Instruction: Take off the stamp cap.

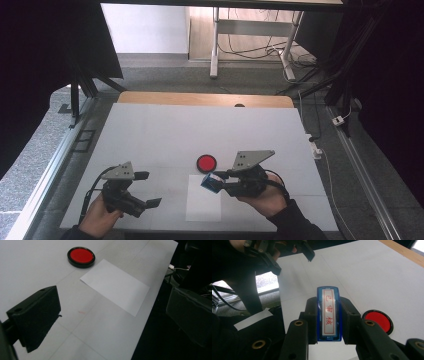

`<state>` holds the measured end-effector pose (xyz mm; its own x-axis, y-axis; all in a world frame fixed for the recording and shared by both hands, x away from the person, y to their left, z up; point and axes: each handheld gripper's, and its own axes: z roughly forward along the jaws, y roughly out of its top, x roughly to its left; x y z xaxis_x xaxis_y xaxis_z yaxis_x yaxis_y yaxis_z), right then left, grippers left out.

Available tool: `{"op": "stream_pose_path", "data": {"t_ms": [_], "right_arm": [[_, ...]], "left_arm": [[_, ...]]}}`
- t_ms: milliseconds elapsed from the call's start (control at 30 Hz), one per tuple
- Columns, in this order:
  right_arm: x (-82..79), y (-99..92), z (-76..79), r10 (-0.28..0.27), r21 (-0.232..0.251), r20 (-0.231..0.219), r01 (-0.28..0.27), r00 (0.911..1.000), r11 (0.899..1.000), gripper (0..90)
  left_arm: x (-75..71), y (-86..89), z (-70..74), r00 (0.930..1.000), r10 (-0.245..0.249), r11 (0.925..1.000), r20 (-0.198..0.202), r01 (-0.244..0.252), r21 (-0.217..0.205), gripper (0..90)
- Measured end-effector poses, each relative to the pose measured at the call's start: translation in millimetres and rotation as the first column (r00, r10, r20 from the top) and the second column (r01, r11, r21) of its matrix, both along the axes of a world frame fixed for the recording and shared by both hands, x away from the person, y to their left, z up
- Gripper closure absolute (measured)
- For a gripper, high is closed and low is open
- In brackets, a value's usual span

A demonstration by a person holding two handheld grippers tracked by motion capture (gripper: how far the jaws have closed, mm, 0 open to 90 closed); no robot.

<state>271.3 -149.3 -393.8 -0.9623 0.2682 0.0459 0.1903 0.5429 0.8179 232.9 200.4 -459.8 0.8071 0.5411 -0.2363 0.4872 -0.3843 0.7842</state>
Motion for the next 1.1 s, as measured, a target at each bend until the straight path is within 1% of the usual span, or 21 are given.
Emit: {"op": "stream_pose_path", "data": {"t_ms": [33,167,233,333,367,433,500,567,700,733,833,967,1033,1067,1100], "right_arm": [[0.2,0.2,0.3,0.003,0.004,-0.001,-0.003,1.0000,1.000,71.3],[1.6,1.3,1.2,0.023,0.012,-0.001,-0.023,0.9997,1.000,71.3],[1.6,1.6,1.5,0.025,0.011,0.000,-0.025,0.9997,1.000,71.3],[2.0,3.2,3.5,0.042,0.010,0.005,-0.043,0.9991,0.999,71.3],[2.0,3.2,3.5,0.042,0.010,0.005,-0.043,0.9991,0.999,71.3],[2.4,3.5,4.3,0.056,0.007,0.018,-0.056,0.9983,0.998,71.3],[2.1,4.5,4.4,0.059,0.011,0.024,-0.059,0.9980,0.998,71.4],[1.9,5.4,4.3,0.060,0.003,0.027,-0.061,0.9978,0.998,71.4],[2.1,6.7,4.1,0.065,0.004,0.021,-0.065,0.9977,0.998,71.4],[2.1,7.2,4.0,0.066,0.004,0.021,-0.066,0.9976,0.998,71.4],[1.7,8.9,4.2,0.076,0.011,0.016,-0.076,0.9970,0.997,71.4],[0.7,8.9,3.3,0.088,0.014,0.012,-0.088,0.9961,0.996,71.4],[-0.5,9.8,1.6,0.096,0.022,0.004,-0.096,0.9953,0.995,71.4],[-0.5,9.8,1.6,0.096,0.022,0.004,-0.096,0.9953,0.995,71.4],[-1.2,10.6,1.1,0.105,0.027,-0.003,-0.105,0.9945,0.994,71.4]], "left_arm": [[1.7,-2.7,0.8,1.0000,-0.005,1.0000,0.000,0.005,-0.006,0.0],[8.2,-13.7,5.3,0.9995,-0.026,0.9996,0.020,0.026,-0.006,0.0],[11.7,-20.0,7.7,0.9986,-0.047,0.9989,0.022,0.048,-0.003,0.0],[15.5,-31.0,10.7,0.9960,-0.083,0.9965,0.032,0.082,0.014,0.0],[16.7,-34.6,11.5,0.9948,-0.095,0.9954,0.036,0.094,0.014,0.0],[18.3,-41.2,13.3,0.9924,-0.113,0.9935,0.049,0.113,0.012,0.0],[20.3,-46.9,15.0,0.9908,-0.125,0.9921,0.051,0.125,0.004,0.0],[21.4,-52.1,16.6,0.9887,-0.141,0.9899,0.050,0.142,-0.004,0.0],[22.0,-63.1,19.5,0.9817,-0.175,0.9845,0.074,0.175,0.012,0.0],[22.1,-65.8,20.2,0.9799,-0.182,0.9833,0.082,0.181,0.022,0.0],[23.2,-73.8,20.2,0.9726,-0.213,0.9771,0.093,0.211,0.027,0.0],[23.9,-82.1,17.4,0.9647,-0.246,0.9693,0.094,0.245,0.014,0.0],[23.9,-86.6,14.5,0.9594,-0.269,0.9631,0.086,0.269,0.007,0.0],[23.8,-88.4,13.1,0.9567,-0.278,0.9606,0.087,0.278,0.012,0.0],[23.4,-90.3,11.6,0.9543,-0.287,0.9579,0.085,0.287,0.008,0.0]]}}
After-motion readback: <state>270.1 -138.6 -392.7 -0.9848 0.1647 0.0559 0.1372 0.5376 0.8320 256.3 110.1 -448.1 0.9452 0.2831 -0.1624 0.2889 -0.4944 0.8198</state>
